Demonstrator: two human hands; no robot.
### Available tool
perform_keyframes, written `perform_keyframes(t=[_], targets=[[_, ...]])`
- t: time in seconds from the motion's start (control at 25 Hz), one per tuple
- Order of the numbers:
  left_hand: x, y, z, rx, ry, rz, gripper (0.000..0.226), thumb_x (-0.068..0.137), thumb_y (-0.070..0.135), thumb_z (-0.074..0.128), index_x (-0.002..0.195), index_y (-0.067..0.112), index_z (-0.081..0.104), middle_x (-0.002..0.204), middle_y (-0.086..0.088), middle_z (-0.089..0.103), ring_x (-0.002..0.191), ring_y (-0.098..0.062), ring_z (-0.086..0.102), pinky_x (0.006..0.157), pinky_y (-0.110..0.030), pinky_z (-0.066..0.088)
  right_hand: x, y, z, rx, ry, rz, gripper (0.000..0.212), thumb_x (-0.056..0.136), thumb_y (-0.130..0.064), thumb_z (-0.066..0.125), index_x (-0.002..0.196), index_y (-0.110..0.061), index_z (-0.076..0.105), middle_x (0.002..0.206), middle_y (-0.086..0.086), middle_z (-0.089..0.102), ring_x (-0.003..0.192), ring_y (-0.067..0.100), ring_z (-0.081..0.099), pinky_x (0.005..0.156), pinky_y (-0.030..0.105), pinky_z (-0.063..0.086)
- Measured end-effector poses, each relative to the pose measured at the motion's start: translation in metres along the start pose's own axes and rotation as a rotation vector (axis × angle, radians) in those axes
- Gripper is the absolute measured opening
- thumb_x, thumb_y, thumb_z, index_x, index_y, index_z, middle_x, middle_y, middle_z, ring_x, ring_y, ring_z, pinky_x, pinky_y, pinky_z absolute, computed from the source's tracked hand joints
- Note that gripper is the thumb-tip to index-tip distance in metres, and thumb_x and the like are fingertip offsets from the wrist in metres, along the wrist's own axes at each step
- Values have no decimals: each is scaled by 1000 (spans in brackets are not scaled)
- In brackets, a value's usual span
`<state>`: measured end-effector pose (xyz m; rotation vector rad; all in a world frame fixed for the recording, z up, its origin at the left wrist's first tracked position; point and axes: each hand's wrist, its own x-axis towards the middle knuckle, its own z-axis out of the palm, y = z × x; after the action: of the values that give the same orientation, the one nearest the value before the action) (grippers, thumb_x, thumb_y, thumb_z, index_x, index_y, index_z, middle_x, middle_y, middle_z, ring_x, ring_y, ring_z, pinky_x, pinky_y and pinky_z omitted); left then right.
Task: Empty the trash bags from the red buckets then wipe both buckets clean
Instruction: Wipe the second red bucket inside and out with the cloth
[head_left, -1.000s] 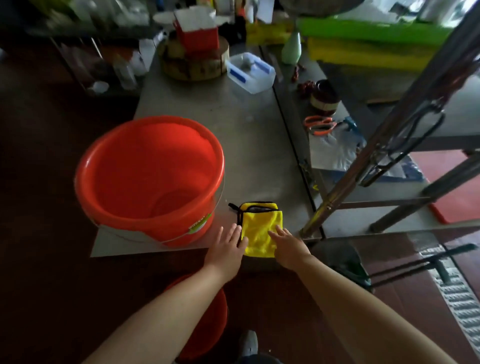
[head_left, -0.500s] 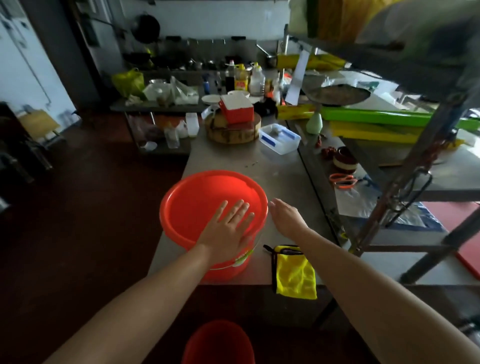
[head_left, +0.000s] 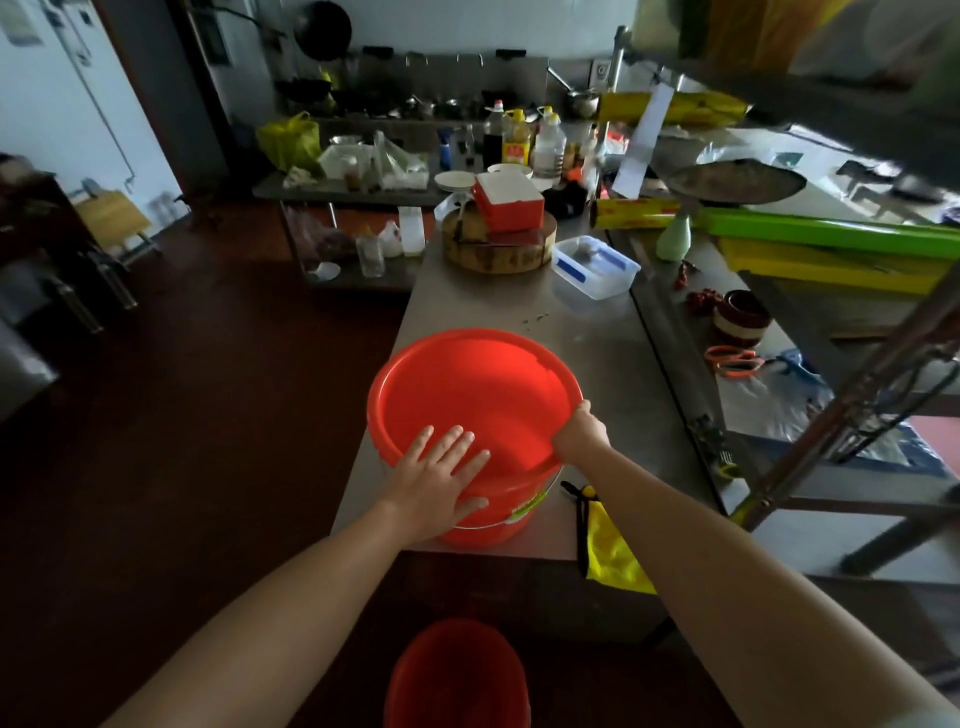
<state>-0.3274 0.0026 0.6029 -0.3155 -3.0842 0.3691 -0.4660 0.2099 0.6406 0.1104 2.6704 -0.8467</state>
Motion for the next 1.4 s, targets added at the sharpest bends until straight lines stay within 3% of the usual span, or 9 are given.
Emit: perform_keyframes(t=[0.12, 0.28, 0.36, 0.52, 0.68, 0.96, 1.12, 1.28, 1.4], targets=[[-2, -1, 6, -9, -12, 25, 75, 98, 67, 14, 159, 25, 12, 165, -10, 18, 154, -26, 9, 124, -52, 7, 1, 1, -1, 46, 6, 46, 75, 91, -10, 51, 158, -4, 16, 141, 20, 51, 126, 34, 56, 97, 38, 51], [-3, 1, 9, -38, -30, 33, 73, 99, 66, 17, 159, 25, 8, 166, -9, 16, 154, -24, 6, 124, -49, 5, 0, 6, 0, 277, -12, 121, 43, 87, -10, 53, 129, -6, 53, 115, 17, 66, 83, 29, 67, 51, 24, 50], [-6, 2, 9, -40, -35, 22, 74, 98, 67, 15, 159, 26, 7, 166, -9, 14, 154, -24, 5, 124, -49, 4, -2, 9, 1, 410, -19, 150, 36, 85, -8, 51, 119, -8, 58, 110, 16, 66, 75, 25, 64, 40, 21, 46], [-14, 6, 4, -45, -49, -4, 77, 94, 71, 6, 159, 30, 4, 167, -7, 8, 154, -23, 1, 124, -49, 0, -9, 13, 2, 535, 3, 195, 37, 79, -7, 52, 115, -8, 59, 109, 15, 65, 98, 33, 66, 78, 44, 62], [-26, 8, -12, -102, -56, -71, 76, 92, 73, -1, 158, 36, 4, 167, -3, 2, 154, -19, -6, 123, -48, -7, -26, 23, -10, 544, 32, 177, 39, 76, -8, 54, 115, -8, 62, 109, 15, 67, 101, 35, 67, 88, 49, 59], [-71, -14, -42, -274, -57, -276, 65, 101, 62, 8, 159, 35, 5, 167, -7, -8, 152, -29, -15, 124, -50, -1, -118, 52, -33, 617, 139, 136, 37, 75, 1, 53, 106, -13, 67, 102, 15, 65, 87, 33, 69, 69, 52, 62], [-99, -10, -44, -523, -82, -337, 67, 102, 62, 16, 160, 32, 3, 166, -10, -11, 153, -36, 2, 122, -53, 14, -177, 82, -40, 647, 153, 147, 38, 74, 9, 54, 103, -11, 68, 85, 14, 60, 63, 25, 59, 65, 44, 56], [-113, 15, -42, -738, -40, -390, 64, 104, 52, 28, 159, 22, 16, 165, -15, 14, 145, -35, 32, 116, -47, 31, -233, 120, -43, 648, 165, 211, 42, 75, 12, 54, 107, -9, 69, 85, 16, 64, 67, 29, 64, 72, 52, 61], [-115, 40, -42, -853, 6, -437, 59, 104, 45, 34, 155, 15, 31, 155, -14, 40, 138, -33, 43, 112, -43, 35, -262, 153, -48, 634, 139, 264, 43, 77, 12, 54, 112, -8, 67, 82, 13, 65, 57, 23, 64, 53, 36, 59]])
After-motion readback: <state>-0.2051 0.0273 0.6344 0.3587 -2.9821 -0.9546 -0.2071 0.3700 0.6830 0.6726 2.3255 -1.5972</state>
